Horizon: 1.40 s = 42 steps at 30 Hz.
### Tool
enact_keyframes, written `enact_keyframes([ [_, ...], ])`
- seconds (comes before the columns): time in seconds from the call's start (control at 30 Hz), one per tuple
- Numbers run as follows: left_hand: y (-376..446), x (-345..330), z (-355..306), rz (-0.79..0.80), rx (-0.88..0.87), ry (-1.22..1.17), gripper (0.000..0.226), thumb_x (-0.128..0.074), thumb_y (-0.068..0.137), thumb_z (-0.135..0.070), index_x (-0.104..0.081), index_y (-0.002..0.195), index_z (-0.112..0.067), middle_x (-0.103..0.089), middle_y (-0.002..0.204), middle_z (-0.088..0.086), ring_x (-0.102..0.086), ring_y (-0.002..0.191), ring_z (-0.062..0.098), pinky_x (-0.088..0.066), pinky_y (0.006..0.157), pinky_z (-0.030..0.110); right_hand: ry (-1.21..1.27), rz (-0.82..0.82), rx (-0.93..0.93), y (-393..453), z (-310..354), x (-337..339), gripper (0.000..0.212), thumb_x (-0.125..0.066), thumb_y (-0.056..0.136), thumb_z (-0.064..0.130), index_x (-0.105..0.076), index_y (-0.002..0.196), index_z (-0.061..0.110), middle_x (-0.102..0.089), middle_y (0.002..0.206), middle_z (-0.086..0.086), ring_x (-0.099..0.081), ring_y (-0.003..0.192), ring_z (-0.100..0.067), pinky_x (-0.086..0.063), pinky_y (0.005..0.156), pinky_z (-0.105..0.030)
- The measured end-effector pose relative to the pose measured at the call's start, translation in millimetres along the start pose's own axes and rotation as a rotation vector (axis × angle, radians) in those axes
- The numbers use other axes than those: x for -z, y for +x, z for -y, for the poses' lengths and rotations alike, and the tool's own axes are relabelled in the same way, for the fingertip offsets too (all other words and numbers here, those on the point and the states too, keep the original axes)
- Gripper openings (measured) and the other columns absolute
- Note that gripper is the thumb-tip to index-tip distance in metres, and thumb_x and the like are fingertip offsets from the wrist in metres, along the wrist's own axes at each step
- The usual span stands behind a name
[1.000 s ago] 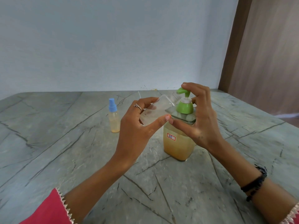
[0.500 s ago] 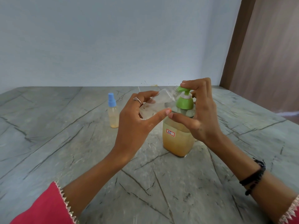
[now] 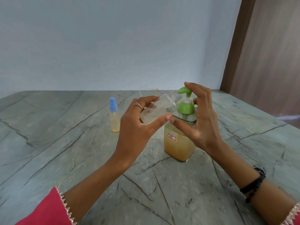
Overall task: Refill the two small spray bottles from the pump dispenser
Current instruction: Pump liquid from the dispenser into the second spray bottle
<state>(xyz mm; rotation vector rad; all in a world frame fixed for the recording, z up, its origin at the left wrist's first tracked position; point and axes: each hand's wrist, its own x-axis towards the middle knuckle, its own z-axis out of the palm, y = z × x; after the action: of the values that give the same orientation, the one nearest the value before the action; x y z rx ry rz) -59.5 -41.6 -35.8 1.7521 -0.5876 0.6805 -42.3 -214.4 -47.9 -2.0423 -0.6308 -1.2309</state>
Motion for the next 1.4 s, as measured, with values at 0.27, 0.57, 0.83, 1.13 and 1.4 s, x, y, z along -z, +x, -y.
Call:
enact_keyframes([
  [0.27, -0.4, 0.1, 0.4, -0.009, -0.011, 0.017, 0.042, -0.072, 0.068, -0.045, -0.054, 0.105, -0.035, -0.059, 0.101, -0.014, -0.056, 0.096, -0.005, -0.045, 0.076, 0.005, 0.068, -0.057, 0.019, 2.4, -4.1, -2.1, 0.064, -0.073, 0.071, 0.039, -0.046, 0.124, 0.018, -0.046, 0.122, 0.001, -0.047, 0.104, 0.010, -0.041, 0.076, -0.006],
  [0.57, -1.1, -3.0, 5.2, -0.007, -0.011, 0.032, 0.044, -0.073, 0.068, -0.043, -0.058, 0.107, -0.029, -0.061, 0.104, -0.010, -0.057, 0.096, -0.003, -0.043, 0.075, 0.005, 0.109, -0.070, -0.002, 4.5, -3.3, -2.0, 0.055, -0.077, 0.066, 0.037, -0.052, 0.111, 0.016, -0.043, 0.108, 0.019, -0.052, 0.091, 0.005, -0.045, 0.066, -0.015],
  [0.83, 0.0, -1.8, 2.5, -0.008, -0.007, 0.022, 0.045, -0.068, 0.067, -0.045, -0.056, 0.108, -0.028, -0.060, 0.104, -0.012, -0.056, 0.098, -0.002, -0.043, 0.076, 0.005, 0.040, -0.043, 0.000, 0.1, -0.3, -2.6, 0.067, -0.066, 0.074, 0.047, -0.038, 0.131, 0.024, -0.041, 0.129, 0.006, -0.048, 0.102, 0.011, -0.045, 0.069, -0.011],
  [1.13, 0.6, -0.8, 1.0, -0.012, -0.005, 0.018, 0.041, -0.067, 0.066, -0.045, -0.054, 0.103, -0.036, -0.058, 0.102, -0.016, -0.056, 0.097, -0.004, -0.044, 0.075, 0.005, 0.068, -0.068, 0.005, 3.0, -2.8, -3.1, 0.063, -0.076, 0.068, 0.035, -0.048, 0.122, 0.019, -0.045, 0.120, 0.003, -0.048, 0.101, 0.011, -0.043, 0.070, -0.008],
  [1.4, -0.6, -2.7, 3.4, -0.001, 0.010, 0.023, 0.048, -0.074, 0.066, -0.046, -0.058, 0.107, -0.027, -0.061, 0.105, -0.010, -0.057, 0.099, -0.001, -0.043, 0.075, 0.005, 0.044, -0.057, -0.028, 6.7, 0.5, -1.2, 0.053, -0.077, 0.066, 0.041, -0.047, 0.108, 0.027, -0.044, 0.107, 0.010, -0.050, 0.090, 0.009, -0.047, 0.061, -0.023],
])
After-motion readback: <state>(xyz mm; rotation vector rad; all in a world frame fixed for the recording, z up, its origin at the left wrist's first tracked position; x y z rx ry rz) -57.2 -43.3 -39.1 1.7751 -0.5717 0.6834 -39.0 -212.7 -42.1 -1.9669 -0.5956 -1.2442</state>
